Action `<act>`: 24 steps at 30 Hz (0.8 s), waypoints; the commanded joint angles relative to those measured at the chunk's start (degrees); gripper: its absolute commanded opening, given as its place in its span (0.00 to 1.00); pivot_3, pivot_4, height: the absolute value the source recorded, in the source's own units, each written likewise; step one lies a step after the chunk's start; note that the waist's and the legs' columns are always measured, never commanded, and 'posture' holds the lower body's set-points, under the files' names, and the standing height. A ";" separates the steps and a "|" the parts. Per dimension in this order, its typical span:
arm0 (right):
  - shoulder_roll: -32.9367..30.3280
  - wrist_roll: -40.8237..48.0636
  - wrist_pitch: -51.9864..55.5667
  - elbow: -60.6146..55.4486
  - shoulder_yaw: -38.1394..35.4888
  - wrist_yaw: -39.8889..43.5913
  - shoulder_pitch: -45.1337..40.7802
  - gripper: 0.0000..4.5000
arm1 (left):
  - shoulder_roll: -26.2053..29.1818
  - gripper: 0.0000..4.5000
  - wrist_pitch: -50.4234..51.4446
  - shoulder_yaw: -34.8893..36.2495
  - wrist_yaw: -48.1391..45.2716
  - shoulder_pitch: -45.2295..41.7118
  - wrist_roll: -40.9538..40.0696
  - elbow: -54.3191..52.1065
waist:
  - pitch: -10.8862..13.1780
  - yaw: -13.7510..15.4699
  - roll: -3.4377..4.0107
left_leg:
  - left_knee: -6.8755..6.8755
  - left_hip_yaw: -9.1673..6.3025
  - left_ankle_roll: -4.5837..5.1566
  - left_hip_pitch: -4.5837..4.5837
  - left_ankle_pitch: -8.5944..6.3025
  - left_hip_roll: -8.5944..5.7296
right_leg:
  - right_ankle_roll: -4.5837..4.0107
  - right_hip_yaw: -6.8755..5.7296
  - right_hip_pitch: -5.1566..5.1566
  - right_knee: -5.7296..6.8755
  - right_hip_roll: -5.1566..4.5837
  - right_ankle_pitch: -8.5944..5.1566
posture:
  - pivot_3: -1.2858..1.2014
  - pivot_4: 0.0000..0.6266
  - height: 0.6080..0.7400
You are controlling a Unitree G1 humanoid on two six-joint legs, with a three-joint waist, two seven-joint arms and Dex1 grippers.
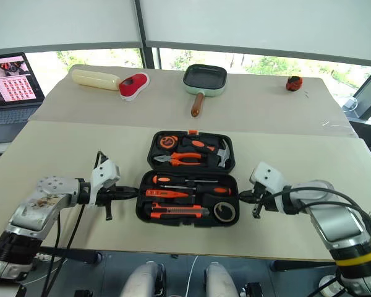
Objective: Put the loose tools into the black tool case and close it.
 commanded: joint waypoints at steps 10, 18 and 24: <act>-0.68 1.13 0.18 -9.10 -5.56 -2.47 9.04 0.00 | 1.44 0.01 -1.45 1.11 0.33 5.83 0.19 -2.30 | 0.00 0.07 0.00 | 0.00 0.01 -0.01 0.07 0.00 -0.01 | -0.01 -0.01 0.05 0.00 -0.02 0.00 | 0.52 0.24 1.00; 0.21 5.95 7.94 -0.46 -14.30 -5.84 2.47 0.55 | 0.13 0.56 16.14 7.00 5.46 -6.82 -6.50 7.16 | 0.02 0.11 -0.04 | 0.05 -0.01 -0.01 0.30 0.10 0.01 | -0.04 -0.02 0.24 0.01 0.01 0.03 | 0.52 0.24 1.00; 12.37 10.94 24.50 7.10 -15.00 -17.65 -14.65 0.69 | -8.99 0.70 37.51 10.48 15.35 -21.52 -12.35 14.22 | 0.03 -0.07 -0.17 | 0.11 -0.10 -0.01 0.13 0.18 0.01 | -0.06 -0.01 0.12 0.13 0.11 0.14 | 0.52 0.24 1.00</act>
